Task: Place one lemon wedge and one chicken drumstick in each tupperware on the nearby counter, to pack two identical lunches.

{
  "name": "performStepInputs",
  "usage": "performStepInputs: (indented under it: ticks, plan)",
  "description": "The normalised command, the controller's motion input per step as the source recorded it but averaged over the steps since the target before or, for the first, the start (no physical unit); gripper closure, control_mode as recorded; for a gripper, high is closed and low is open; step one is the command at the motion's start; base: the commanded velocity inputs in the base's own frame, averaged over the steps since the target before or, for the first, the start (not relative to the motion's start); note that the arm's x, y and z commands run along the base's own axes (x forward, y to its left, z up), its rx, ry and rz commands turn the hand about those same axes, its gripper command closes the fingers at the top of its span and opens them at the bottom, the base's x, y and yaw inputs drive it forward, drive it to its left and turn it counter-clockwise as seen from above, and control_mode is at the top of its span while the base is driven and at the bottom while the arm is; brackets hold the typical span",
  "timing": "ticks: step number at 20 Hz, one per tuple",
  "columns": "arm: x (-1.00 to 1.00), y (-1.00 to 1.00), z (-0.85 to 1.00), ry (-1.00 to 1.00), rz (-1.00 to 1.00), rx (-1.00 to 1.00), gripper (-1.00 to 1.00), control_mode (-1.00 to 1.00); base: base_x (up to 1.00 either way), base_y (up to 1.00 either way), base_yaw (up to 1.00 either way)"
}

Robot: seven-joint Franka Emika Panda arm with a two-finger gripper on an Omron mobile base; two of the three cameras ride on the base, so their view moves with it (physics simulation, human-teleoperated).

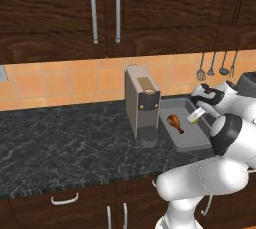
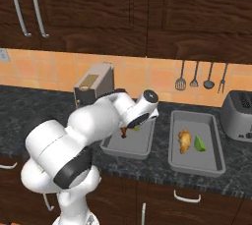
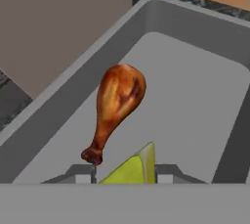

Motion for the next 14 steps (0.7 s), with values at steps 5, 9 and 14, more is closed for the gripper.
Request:
performStepInputs:
  ticks: [5,9,14]
  plan:
    - [0.33,0.0,-0.41,0.0,0.11,0.0,1.0,-1.0,0.0,0.0,0.0]
    - [0.1,0.0,-0.34,-0.04,0.12,0.0,-1.0,-1.0,0.0,0.0,0.0]
    - [0.0,-0.05,0.35,-0.19,0.1,0.0,-1.0,-1.0,0.0,0.0,0.0]
